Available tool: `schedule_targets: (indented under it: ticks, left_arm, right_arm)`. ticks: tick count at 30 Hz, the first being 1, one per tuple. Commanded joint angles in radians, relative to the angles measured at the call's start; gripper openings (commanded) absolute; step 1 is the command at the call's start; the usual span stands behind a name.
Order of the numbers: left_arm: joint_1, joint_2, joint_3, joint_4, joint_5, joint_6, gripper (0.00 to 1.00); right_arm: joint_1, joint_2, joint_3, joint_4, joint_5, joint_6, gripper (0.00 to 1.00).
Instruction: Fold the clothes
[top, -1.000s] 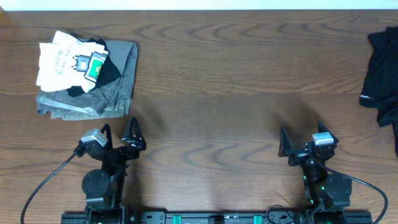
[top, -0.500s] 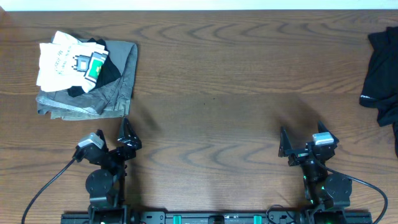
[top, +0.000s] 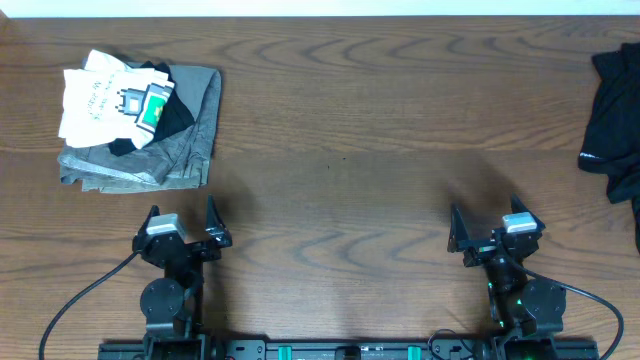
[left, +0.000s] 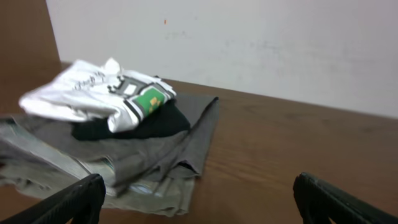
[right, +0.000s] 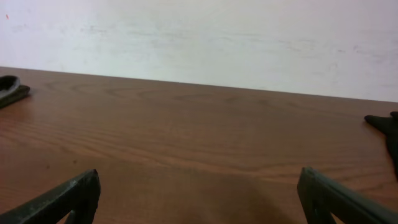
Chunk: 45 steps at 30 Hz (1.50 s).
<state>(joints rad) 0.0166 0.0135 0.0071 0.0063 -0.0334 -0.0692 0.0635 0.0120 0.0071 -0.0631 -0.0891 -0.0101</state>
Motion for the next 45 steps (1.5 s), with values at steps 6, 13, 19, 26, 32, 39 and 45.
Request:
schedule_targets:
  ticks: [6, 13, 19, 26, 32, 39, 45]
  left_arm:
    - [-0.008, -0.012, -0.003, -0.074, -0.012, 0.198, 0.98]
    - [-0.032, -0.012, -0.003, -0.075, -0.005, 0.215, 0.98]
    - [-0.040, -0.011, -0.003, -0.075, -0.005, 0.215, 0.98]
    - [-0.040, -0.010, -0.003, -0.075, -0.005, 0.215, 0.98]
    - [-0.040, -0.010, -0.003, -0.075, -0.005, 0.215, 0.98]
    - [-0.040, -0.010, -0.003, -0.075, -0.005, 0.215, 0.98]
    - [-0.022, -0.013, -0.003, -0.076, -0.005, 0.215, 0.98]
  right_arm:
    - [0.009, -0.005, -0.002, -0.004, 0.007, 0.013, 0.99]
    - [0.009, -0.005, -0.002, -0.004, 0.007, 0.013, 0.99]
    - [0.009, -0.005, -0.002, -0.004, 0.007, 0.013, 0.99]
    - [0.009, -0.005, -0.002, -0.004, 0.007, 0.013, 0.99]
    - [0.009, -0.005, -0.002, -0.004, 0.007, 0.013, 0.99]
    - [0.009, -0.005, -0.002, -0.004, 0.007, 0.013, 0.99]
    - [0.009, -0.005, -0.002, -0.004, 0.007, 0.013, 0.99]
